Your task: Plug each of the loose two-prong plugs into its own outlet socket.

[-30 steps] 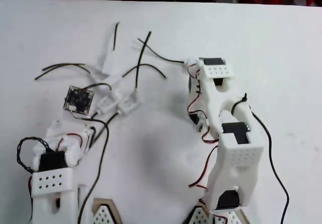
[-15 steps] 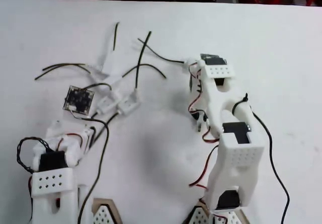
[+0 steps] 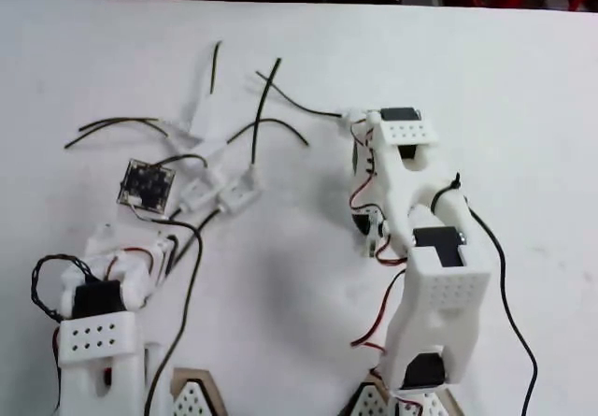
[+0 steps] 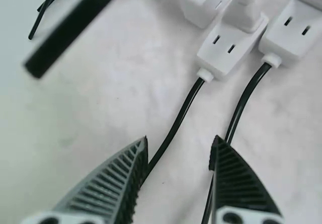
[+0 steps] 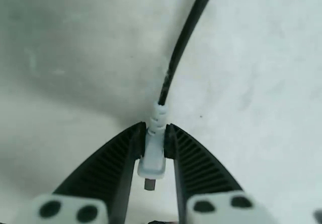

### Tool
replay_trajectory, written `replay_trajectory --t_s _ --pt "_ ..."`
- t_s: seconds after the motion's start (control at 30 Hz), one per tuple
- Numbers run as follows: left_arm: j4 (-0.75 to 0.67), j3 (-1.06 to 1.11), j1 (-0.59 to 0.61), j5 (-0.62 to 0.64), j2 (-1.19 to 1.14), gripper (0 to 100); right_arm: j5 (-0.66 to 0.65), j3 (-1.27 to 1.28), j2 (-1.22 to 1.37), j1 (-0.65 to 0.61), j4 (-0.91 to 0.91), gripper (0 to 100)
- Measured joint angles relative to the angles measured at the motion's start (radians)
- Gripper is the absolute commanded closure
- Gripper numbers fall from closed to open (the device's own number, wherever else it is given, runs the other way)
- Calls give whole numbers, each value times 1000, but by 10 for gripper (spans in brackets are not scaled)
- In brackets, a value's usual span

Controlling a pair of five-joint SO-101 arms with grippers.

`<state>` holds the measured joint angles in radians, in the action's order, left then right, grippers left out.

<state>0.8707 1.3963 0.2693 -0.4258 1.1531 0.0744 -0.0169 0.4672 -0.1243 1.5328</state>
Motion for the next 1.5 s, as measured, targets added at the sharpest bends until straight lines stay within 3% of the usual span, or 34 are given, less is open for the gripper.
replay_trajectory --t_s 0.1,0.3,0.97,1.5 --pt "0 0 0 0 0 793 -6 0 0 0 11 906" --pt "0 0 0 0 0 793 -9 0 0 0 40 957" --pt "0 0 0 0 0 793 -35 -138 98 0 166 981" --pt "0 0 0 0 0 793 -178 48 -618 0 173 981"
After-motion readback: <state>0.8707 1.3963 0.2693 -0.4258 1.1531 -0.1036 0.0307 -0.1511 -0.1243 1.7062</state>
